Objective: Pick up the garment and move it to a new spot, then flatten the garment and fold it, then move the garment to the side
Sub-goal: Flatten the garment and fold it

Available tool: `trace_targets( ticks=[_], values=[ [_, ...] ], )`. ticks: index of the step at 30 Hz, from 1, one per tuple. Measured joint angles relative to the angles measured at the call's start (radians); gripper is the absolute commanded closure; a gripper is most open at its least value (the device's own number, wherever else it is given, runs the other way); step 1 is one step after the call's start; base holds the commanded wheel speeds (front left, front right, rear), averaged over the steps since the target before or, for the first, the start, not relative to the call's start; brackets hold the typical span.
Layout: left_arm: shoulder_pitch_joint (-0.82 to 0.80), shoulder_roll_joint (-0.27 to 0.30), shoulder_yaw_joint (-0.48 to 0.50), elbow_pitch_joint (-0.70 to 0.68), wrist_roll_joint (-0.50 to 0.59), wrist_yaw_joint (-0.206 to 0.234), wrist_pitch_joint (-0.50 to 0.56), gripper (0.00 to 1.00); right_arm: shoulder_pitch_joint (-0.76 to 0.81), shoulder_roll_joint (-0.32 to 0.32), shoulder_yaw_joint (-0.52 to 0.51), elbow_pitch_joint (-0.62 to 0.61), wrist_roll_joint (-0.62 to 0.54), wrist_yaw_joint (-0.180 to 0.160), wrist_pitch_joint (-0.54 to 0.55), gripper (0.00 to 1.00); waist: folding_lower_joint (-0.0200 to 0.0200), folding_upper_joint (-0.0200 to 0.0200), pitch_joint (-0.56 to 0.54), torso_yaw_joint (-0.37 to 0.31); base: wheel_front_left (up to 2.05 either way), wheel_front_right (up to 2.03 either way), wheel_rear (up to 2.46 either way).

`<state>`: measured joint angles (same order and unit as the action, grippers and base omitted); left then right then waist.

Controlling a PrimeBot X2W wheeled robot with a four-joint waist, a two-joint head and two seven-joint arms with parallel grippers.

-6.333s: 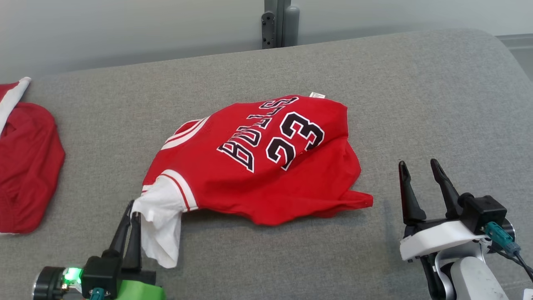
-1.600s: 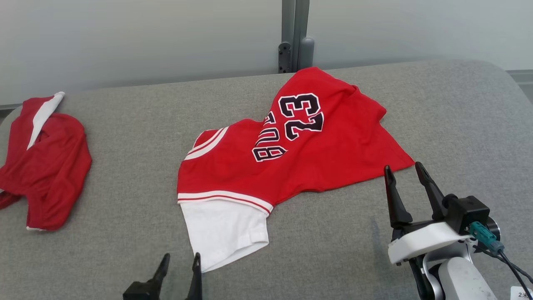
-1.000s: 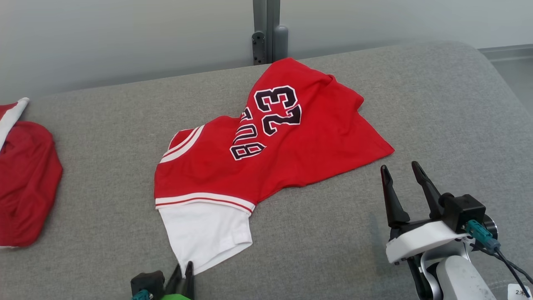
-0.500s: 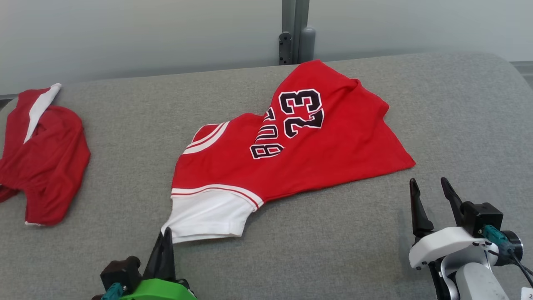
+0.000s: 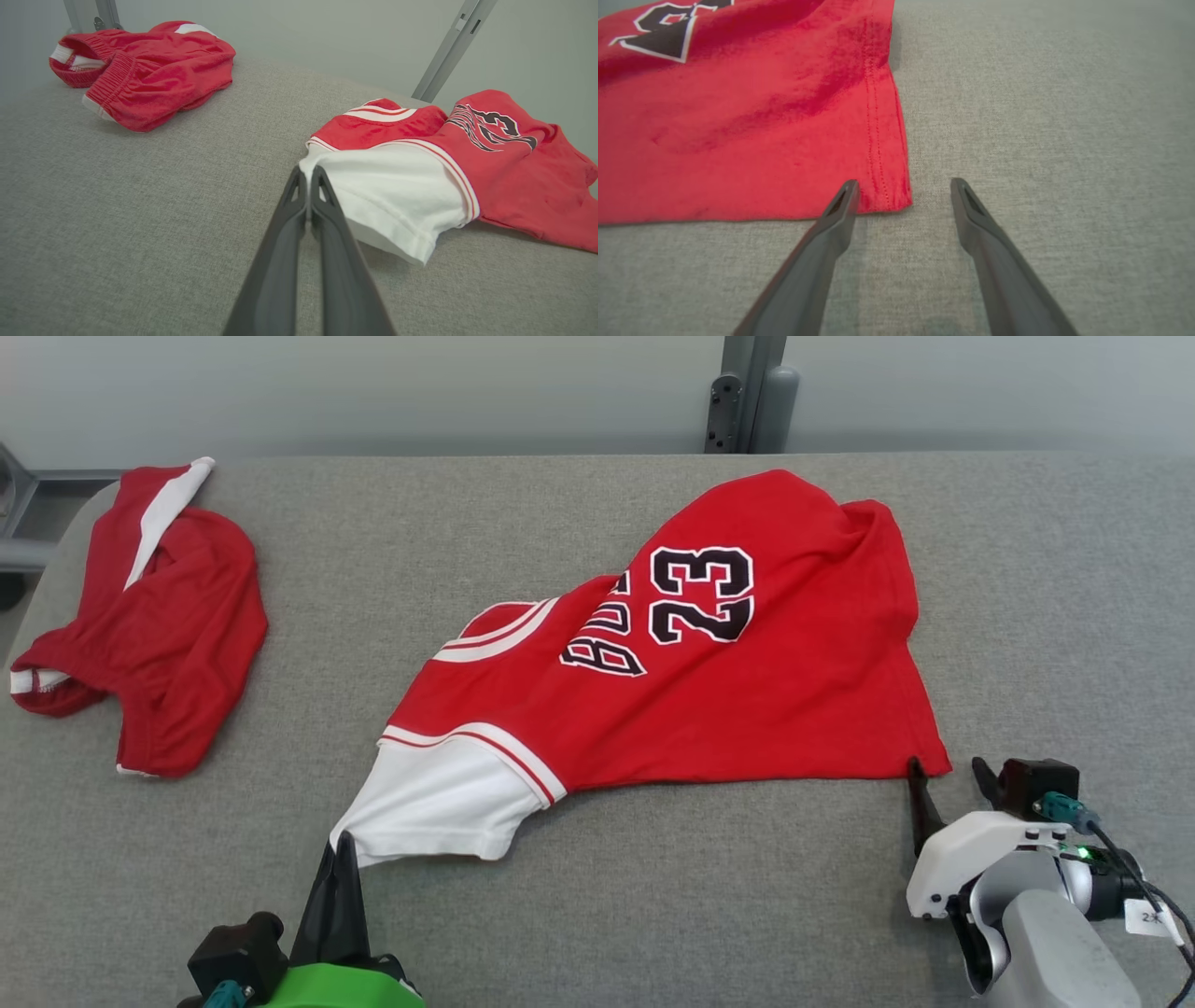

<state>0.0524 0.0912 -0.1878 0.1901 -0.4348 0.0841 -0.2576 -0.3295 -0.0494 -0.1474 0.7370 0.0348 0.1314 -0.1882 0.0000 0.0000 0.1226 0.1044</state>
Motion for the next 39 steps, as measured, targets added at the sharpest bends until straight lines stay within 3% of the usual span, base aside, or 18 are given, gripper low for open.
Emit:
trace_targets(
  ticks=[5,6,7,8,10,11,16,21,29,39],
  values=[
    [-0.003,-0.004,-0.001,0.003,-0.003,0.0,0.0,1.0,-0.062,-0.001,0.022,0.101,0.013,0.0,0.029,0.01,0.0,0.0,0.018,0.013,0.0,0.0,0.0],
    [-0.004,-0.005,-0.001,0.003,-0.003,0.0,0.0,1.0,-0.074,-0.002,0.028,0.115,0.017,0.0,0.03,0.12,0.0,0.0,0.02,0.014,0.0,0.0,0.0],
    [-0.005,-0.005,0.0,0.004,-0.004,0.0,0.0,1.0,-0.085,-0.002,0.031,0.128,0.021,-0.001,0.029,0.4,0.0,0.0,0.021,0.015,0.0,0.0,0.0],
    [-0.006,-0.006,0.002,0.004,-0.005,0.0,0.0,1.0,-0.094,-0.002,0.037,0.14,0.026,-0.001,0.029,0.53,0.0,0.0,0.021,0.014,0.0,0.0,0.0],
    [-0.009,-0.007,0.004,0.003,-0.01,-0.003,-0.001,1.0,-0.112,-0.002,0.055,0.163,0.047,-0.001,0.029,0.91,0.0,0.0,0.021,0.012,0.0,0.0,0.0],
    [-0.011,-0.008,0.005,0.002,-0.012,-0.005,-0.001,1.0,-0.121,-0.001,0.066,0.171,0.07,-0.001,0.028,1.0,0.0,0.0,0.021,0.01,0.0,0.0,0.0],
    [-0.023,-0.016,0.021,-0.016,-0.049,-0.029,-0.003,1.0,-0.144,0.0,0.121,0.171,0.194,0.0,-0.016,1.0,0.0,0.0,0.015,-0.006,0.0,0.0,0.0],
    [-0.046,-0.026,0.058,-0.066,-0.12,-0.063,-0.005,1.0,-0.153,0.0,0.215,0.064,0.353,-0.001,-0.04,1.0,0.0,0.0,-0.003,-0.031,0.0,0.0,0.0],
    [-0.086,-0.032,0.123,-0.219,-0.223,-0.111,-0.002,1.0,-0.108,-0.069,0.303,-0.225,0.506,-0.001,-0.047,1.0,0.0,0.0,-0.046,-0.09,0.0,0.0,0.0],
    [-0.11,-0.006,0.189,-0.578,-0.371,-0.111,0.097,1.0,0.028,-0.146,0.255,-0.751,0.702,-0.001,0.049,1.0,0.0,0.0,-0.115,-0.159,0.0,0.0,0.0]
  ],
)
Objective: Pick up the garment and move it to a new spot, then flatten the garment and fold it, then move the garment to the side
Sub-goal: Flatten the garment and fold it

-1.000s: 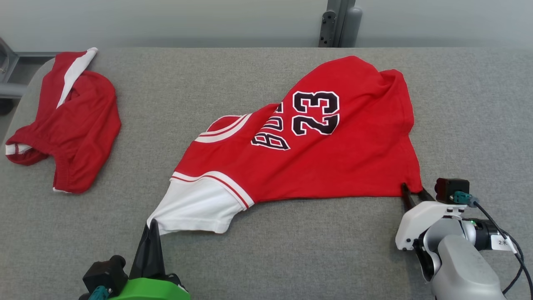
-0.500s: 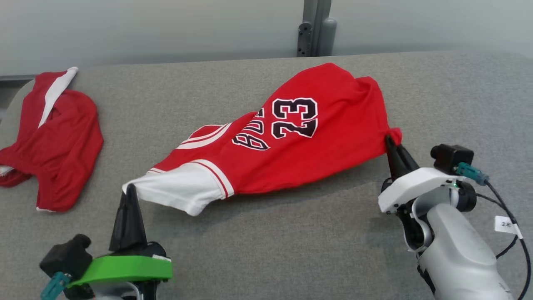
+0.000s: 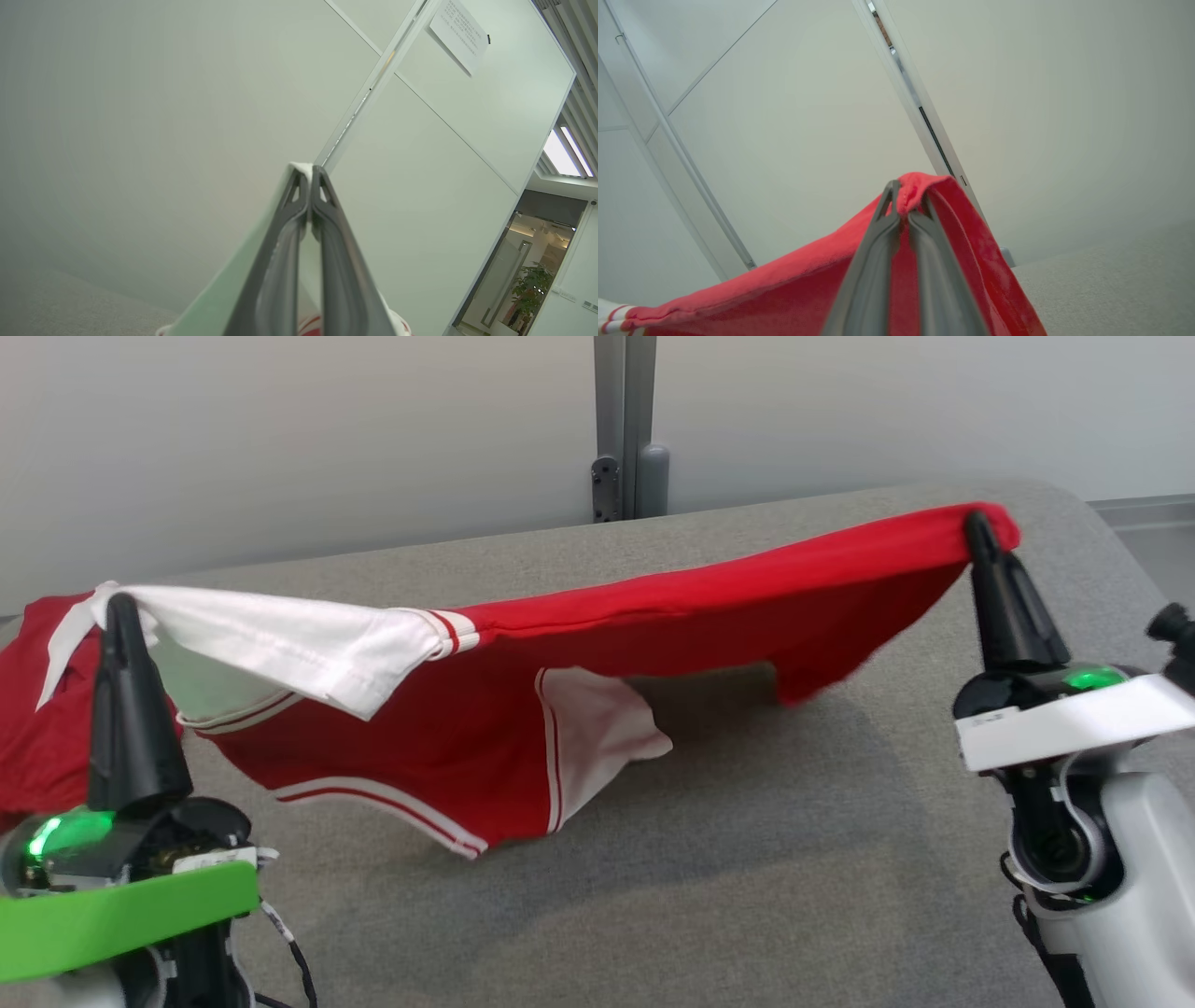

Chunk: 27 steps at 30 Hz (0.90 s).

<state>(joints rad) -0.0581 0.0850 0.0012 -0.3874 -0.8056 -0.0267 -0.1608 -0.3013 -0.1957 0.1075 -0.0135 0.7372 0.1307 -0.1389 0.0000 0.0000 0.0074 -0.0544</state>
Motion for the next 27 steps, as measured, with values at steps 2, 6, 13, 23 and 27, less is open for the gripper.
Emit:
trace_targets(
  ticks=[2,6,13,23,27],
  values=[
    [-0.012,0.013,0.004,-0.087,-0.011,0.01,0.028,1.0,0.03,-0.004,-0.037,-0.109,0.021,0.0,0.025,1.0,0.0,0.0001,-0.009,-0.012,0.0,0.0,0.0],
    [-0.054,0.054,0.016,-0.233,-0.011,0.033,0.088,1.0,0.074,-0.001,-0.106,-0.295,0.046,0.0,0.082,1.0,0.0,0.0,-0.018,-0.031,0.0,0.0,0.0],
    [-0.163,0.113,0.01,-0.37,-0.009,0.084,0.209,1.0,0.104,0.03,-0.183,-0.479,0.052,0.0,0.21,1.0,0.0,0.0,0.017,-0.04,0.0,0.0,0.0],
    [-0.536,0.198,0.011,-0.044,-0.007,0.095,0.304,1.0,-0.218,0.062,-0.143,-0.298,-0.025,0.0,0.312,1.0,0.0,0.0,0.165,-0.033,0.0,0.0,0.0],
    [-0.839,0.233,-0.026,0.193,0.057,0.08,0.306,1.0,-0.507,0.048,-0.116,-0.096,-0.134,0.0,0.287,1.0,0.0,0.0,0.244,-0.026,0.0,0.0,0.0]
  ],
)
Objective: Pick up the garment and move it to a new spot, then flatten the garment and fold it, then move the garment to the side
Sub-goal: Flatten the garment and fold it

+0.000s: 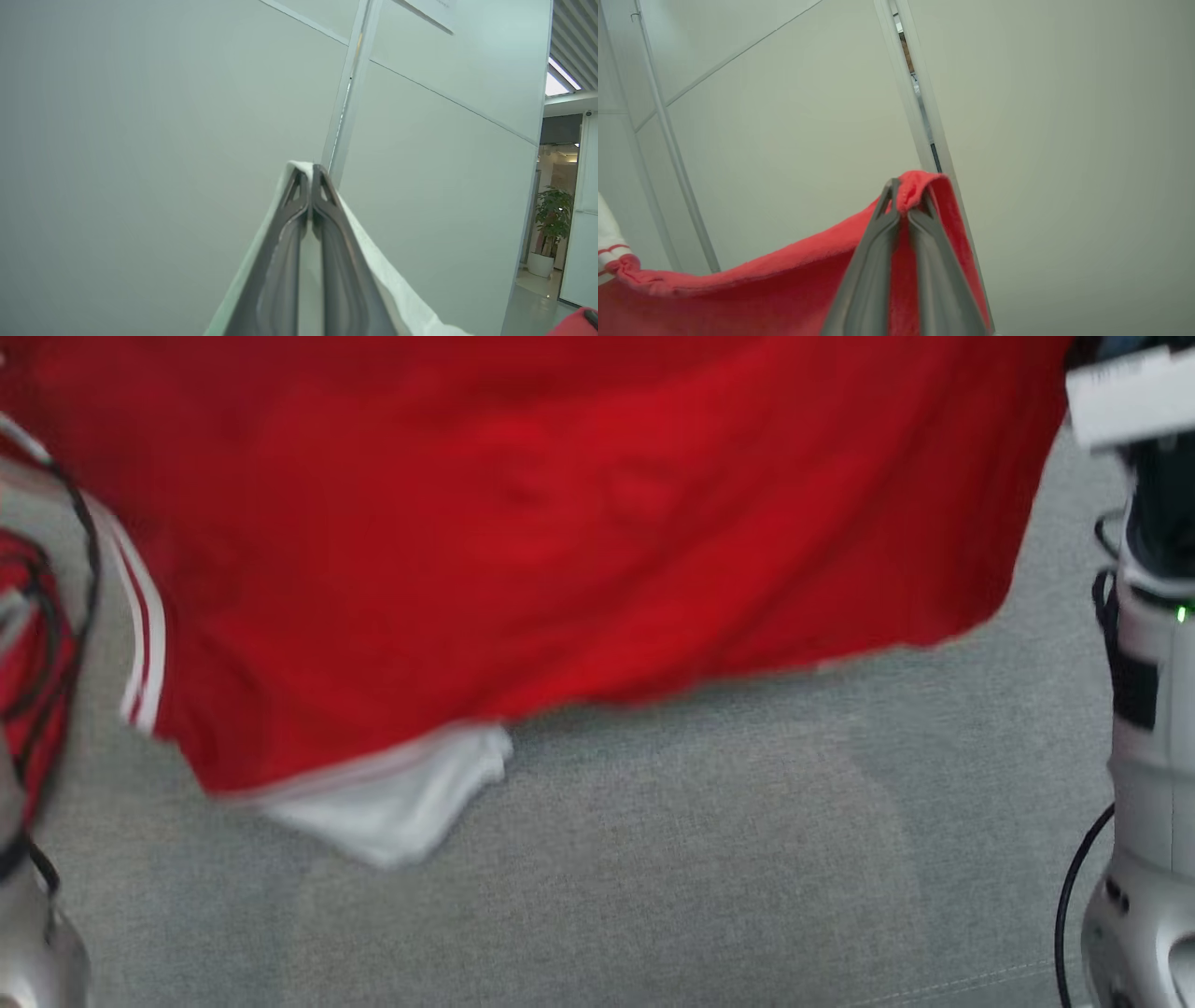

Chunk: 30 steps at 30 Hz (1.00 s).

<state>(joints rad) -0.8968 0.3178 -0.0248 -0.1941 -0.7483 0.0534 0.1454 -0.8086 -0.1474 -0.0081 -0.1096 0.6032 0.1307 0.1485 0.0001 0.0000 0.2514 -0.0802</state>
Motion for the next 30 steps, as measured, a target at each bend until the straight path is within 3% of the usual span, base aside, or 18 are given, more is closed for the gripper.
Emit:
trace_targets(
  ticks=[4,8,11,16,22,30],
  values=[
    [-0.302,0.005,-0.047,0.268,0.09,-0.02,-0.067,1.0,-0.262,0.017,-0.006,0.235,-0.067,0.0,-0.06,1.0,0.0001,0.0,0.076,0.011,0.0,0.0,0.0],
    [-0.527,-0.025,-0.064,0.463,0.151,-0.035,-0.203,1.0,-0.464,0.028,-0.016,0.438,-0.127,0.0,-0.135,1.0,0.0001,0.0,0.142,0.027,0.0,0.0,0.0],
    [-0.569,-0.054,-0.08,0.605,0.16,-0.07,-0.277,1.0,-0.55,0.036,-0.002,0.601,-0.177,0.0,-0.192,1.0,0.0001,0.0,0.202,0.045,0.0,0.0,0.0],
    [-0.478,-0.076,-0.074,0.713,0.123,-0.128,-0.353,1.0,-0.523,0.039,0.044,0.755,-0.164,0.0,-0.265,1.0,0.0001,0.0,0.277,0.069,0.0,0.0,0.0],
    [-0.307,-0.09,-0.054,0.675,0.053,-0.171,-0.394,1.0,-0.4,0.023,0.157,0.805,-0.07,0.0,-0.338,1.0,0.0001,0.0,0.346,0.094,0.0,0.0,0.0],
    [0.027,-0.057,-0.034,0.355,-0.026,-0.181,-0.403,1.0,-0.194,-0.052,0.247,0.667,0.094,0.0,-0.388,1.0,0.0,0.0,0.339,0.097,0.0,0.0,0.0]
  ],
)
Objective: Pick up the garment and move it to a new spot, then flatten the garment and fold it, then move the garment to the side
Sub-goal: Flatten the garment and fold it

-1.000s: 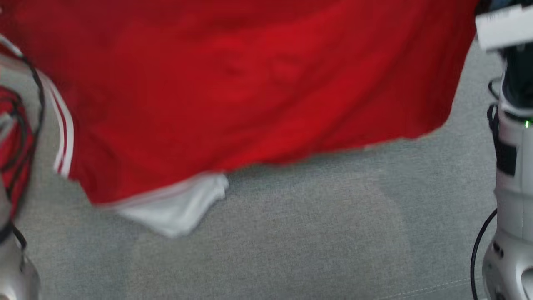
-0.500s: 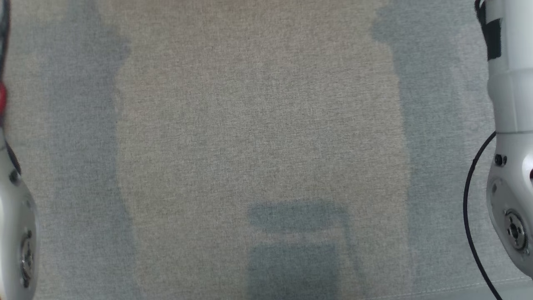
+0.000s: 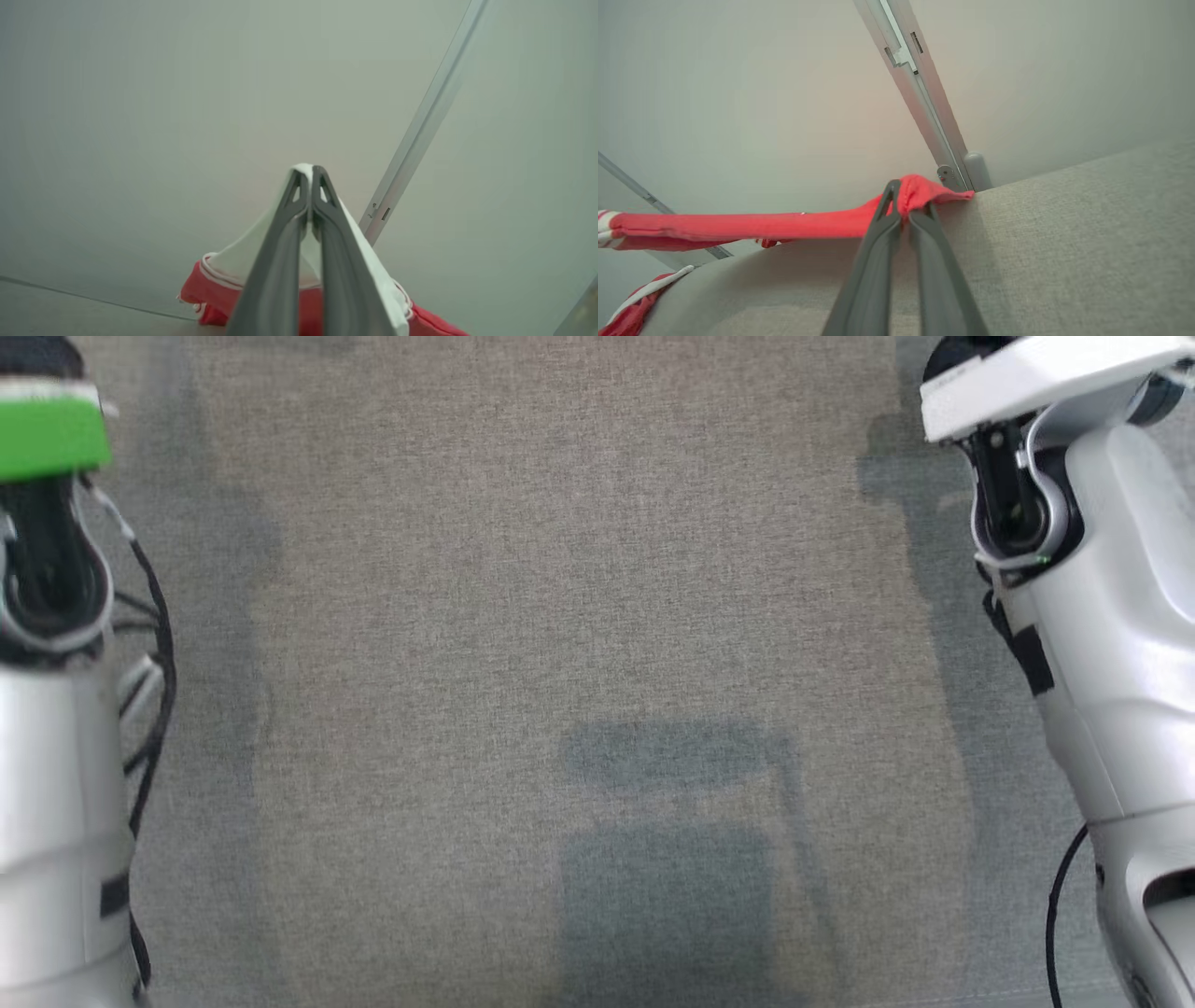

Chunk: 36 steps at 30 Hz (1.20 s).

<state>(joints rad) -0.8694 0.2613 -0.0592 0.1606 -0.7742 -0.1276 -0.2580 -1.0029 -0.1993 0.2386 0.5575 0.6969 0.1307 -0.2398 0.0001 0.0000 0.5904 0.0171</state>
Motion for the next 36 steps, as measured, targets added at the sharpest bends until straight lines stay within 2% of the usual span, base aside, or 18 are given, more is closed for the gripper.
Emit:
trace_targets(
  ticks=[5,10,18,28,36],
  values=[
    [0.261,-0.001,0.021,-0.216,-0.041,0.004,0.0,1.0,0.147,-0.02,0.01,-0.121,0.1,0.0,-0.01,1.0,-0.0001,0.0,-0.038,-0.012,0.0,0.0,0.0],
    [0.475,-0.017,0.011,-0.319,-0.024,0.025,-0.003,1.0,0.277,-0.037,0.009,-0.199,0.123,0.0,-0.017,1.0,-0.0001,0.0,-0.079,-0.015,0.0,0.0,0.0],
    [0.685,-0.043,-0.014,-0.309,0.001,0.031,-0.003,1.0,0.458,-0.03,-0.025,-0.247,0.129,0.0,-0.021,1.0,-0.0001,0.0001,-0.159,-0.002,0.0,0.0,0.0],
    [0.929,-0.127,0.008,-0.263,0.03,0.029,-0.004,1.0,0.727,-0.002,-0.084,-0.326,0.114,0.0,-0.022,1.0,-0.0002,0.0001,-0.304,0.011,0.0,0.0,0.0],
    [1.077,-0.143,-0.024,-0.297,0.048,0.014,-0.004,1.0,0.951,0.013,-0.13,-0.44,0.117,0.0,0.002,1.0,-0.0002,0.0,-0.413,0.01,0.0,0.0,0.0]
  ],
)
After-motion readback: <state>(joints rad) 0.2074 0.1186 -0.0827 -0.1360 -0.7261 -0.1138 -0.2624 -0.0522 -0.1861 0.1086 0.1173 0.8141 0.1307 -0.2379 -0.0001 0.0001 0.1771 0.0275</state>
